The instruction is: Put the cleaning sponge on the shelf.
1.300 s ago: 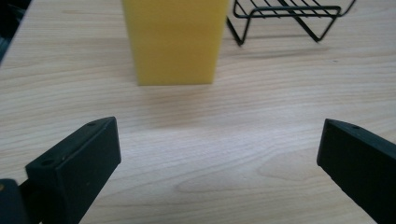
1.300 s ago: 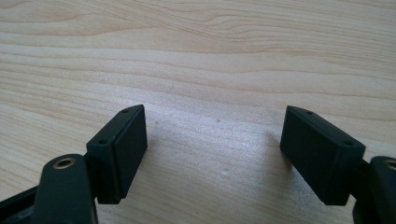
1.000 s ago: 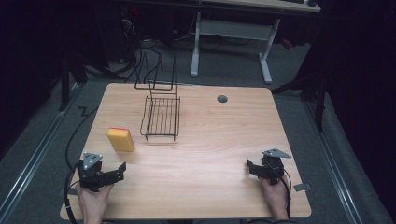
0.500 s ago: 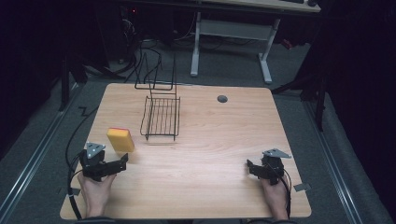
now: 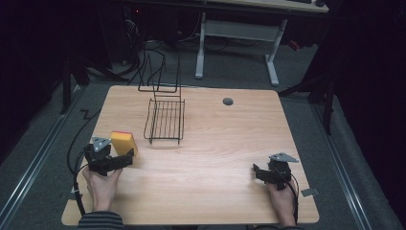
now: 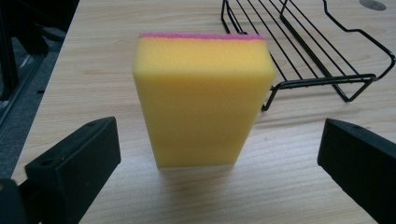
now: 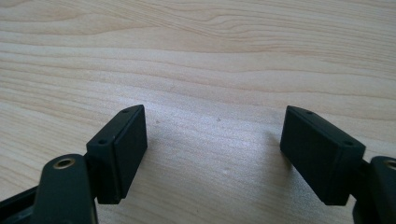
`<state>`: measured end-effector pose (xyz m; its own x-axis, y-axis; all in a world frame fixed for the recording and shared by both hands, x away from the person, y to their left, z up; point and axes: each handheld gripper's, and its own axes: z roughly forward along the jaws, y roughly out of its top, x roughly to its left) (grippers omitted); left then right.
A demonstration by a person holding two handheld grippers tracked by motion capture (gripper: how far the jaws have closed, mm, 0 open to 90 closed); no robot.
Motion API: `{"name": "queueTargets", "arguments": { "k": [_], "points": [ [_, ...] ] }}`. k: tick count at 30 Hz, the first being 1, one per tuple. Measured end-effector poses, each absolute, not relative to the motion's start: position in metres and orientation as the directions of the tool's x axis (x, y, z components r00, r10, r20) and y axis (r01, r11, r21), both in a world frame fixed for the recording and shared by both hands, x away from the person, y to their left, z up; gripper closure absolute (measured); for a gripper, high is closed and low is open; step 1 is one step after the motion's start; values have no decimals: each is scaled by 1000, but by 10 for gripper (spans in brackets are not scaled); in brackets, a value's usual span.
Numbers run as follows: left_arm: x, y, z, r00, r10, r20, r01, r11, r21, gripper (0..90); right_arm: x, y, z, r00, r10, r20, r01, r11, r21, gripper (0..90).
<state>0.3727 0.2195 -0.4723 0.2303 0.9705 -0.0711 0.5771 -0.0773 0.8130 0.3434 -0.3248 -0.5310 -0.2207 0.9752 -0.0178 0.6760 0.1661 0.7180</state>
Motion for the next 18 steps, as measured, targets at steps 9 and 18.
{"name": "queueTargets", "arguments": {
  "k": [9,18],
  "points": [
    [385,219,-470,222,973,-60,572,-80,816,0,343,-325,-531,-220,975,-18,677,167,716,232],
    [395,218,-476,203,978,-55,570,-72,818,0,343,-325,-531,-222,975,-18,676,167,718,232]
  ]
}}
